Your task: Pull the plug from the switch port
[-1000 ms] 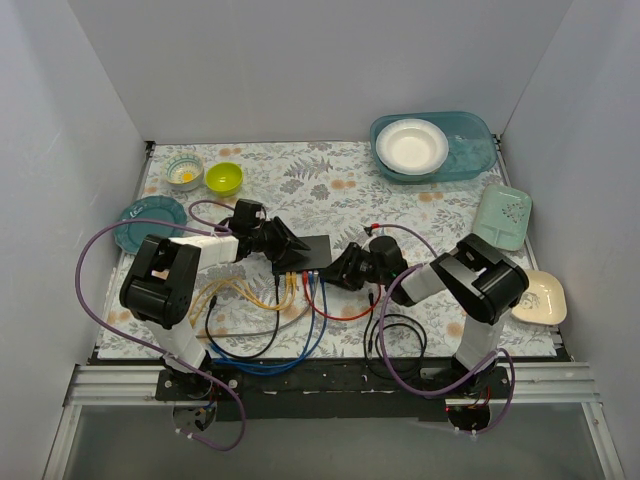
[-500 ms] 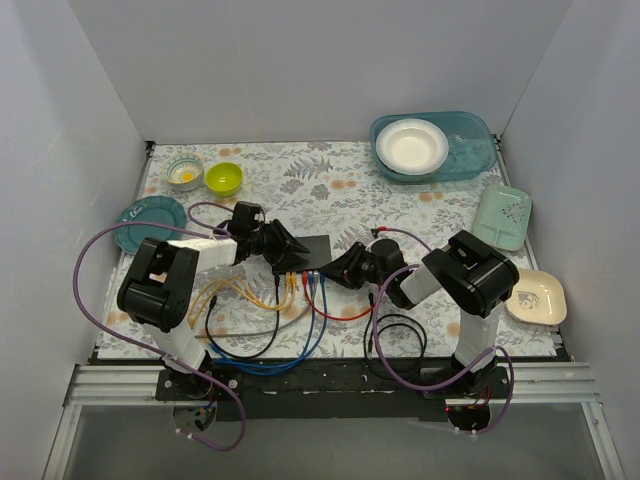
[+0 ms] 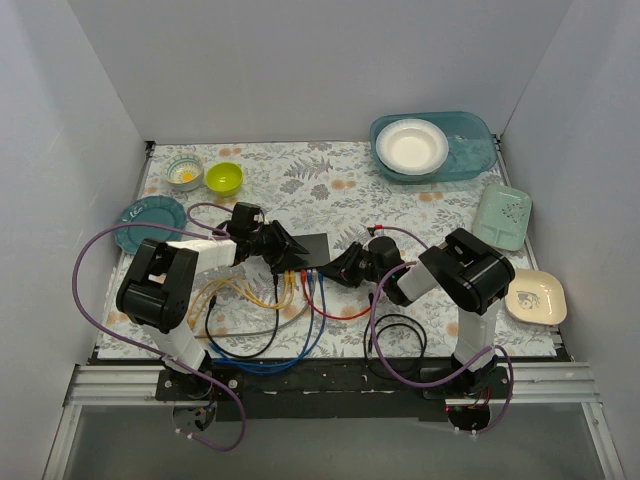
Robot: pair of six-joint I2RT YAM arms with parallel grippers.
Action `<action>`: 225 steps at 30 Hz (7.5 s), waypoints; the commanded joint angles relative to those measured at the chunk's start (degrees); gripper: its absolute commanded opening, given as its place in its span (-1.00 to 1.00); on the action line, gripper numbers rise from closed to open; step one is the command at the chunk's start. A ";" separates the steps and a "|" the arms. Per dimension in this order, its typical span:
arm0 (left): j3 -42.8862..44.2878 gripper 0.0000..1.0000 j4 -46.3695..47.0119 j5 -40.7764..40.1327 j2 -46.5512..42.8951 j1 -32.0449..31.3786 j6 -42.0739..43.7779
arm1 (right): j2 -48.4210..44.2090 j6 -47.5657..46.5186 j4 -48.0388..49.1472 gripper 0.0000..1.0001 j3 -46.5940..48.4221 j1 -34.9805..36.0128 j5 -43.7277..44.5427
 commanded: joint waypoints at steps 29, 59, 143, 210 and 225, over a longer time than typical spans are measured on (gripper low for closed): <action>-0.62 -0.28 -1.13 -2.00 0.73 1.33 -0.05 | -16.27 -24.53 -41.14 -0.97 -3.87 -2.02 3.76; -1.68 -0.28 -1.57 -1.47 -0.42 2.22 0.39 | -5.13 -20.59 -25.35 -0.13 11.33 4.30 -4.66; -1.33 -0.28 0.37 -0.60 0.29 5.55 -0.93 | -24.47 -31.92 -37.05 -0.11 5.95 2.10 8.91; -6.69 -0.28 5.29 4.33 -0.07 5.55 -1.90 | 5.25 -5.64 -7.77 -0.97 7.28 4.83 -3.16; -5.54 -0.27 5.81 5.11 -0.41 5.47 -1.81 | 3.67 -7.05 -4.60 -0.97 -1.07 5.09 -7.29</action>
